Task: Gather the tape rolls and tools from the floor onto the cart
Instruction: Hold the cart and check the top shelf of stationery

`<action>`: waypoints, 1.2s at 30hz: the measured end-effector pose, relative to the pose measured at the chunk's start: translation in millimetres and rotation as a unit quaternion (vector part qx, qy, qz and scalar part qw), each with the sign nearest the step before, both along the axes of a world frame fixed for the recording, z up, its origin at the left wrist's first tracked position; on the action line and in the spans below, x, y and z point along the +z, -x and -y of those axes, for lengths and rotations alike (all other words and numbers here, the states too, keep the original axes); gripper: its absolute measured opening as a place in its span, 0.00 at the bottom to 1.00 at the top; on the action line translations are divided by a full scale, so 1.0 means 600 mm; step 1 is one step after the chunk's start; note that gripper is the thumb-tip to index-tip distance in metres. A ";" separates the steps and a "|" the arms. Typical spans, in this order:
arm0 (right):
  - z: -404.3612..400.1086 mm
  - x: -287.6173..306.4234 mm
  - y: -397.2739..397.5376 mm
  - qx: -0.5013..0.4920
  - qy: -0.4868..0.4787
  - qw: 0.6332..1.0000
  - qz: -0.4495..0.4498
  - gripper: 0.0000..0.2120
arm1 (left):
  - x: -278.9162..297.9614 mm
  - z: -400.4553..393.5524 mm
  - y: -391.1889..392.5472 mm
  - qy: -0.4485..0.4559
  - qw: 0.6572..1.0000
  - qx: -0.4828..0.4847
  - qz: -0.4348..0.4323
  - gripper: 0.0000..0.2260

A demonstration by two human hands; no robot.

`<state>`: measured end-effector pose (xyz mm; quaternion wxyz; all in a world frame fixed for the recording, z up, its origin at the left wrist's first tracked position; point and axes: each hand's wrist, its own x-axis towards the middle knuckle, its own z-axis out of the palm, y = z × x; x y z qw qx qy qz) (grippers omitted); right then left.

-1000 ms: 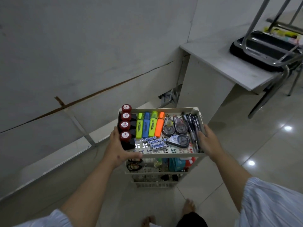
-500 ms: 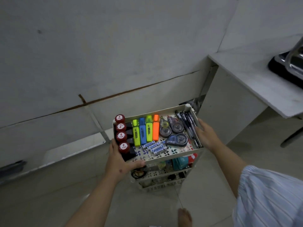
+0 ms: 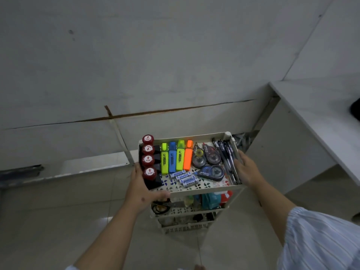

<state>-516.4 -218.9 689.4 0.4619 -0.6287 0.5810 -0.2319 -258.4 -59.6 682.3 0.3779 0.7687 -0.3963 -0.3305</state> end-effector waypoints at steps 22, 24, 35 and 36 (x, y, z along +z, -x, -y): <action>-0.021 -0.048 0.014 -0.094 0.022 0.992 0.082 0.19 | 0.018 0.110 -0.060 0.011 0.993 -0.118 0.010 0.51; -0.022 -0.044 0.007 -0.112 0.033 0.990 0.085 0.19 | 0.022 0.136 -0.074 0.005 0.990 -0.138 0.014 0.53; -0.002 -0.064 -0.068 -0.190 0.007 0.978 0.082 0.20 | 0.028 0.225 -0.157 -0.011 0.980 -0.201 -0.002 0.52; 0.004 -0.067 -0.070 -0.193 0.001 0.977 0.085 0.20 | 0.028 0.226 -0.160 -0.008 0.980 -0.201 -0.003 0.52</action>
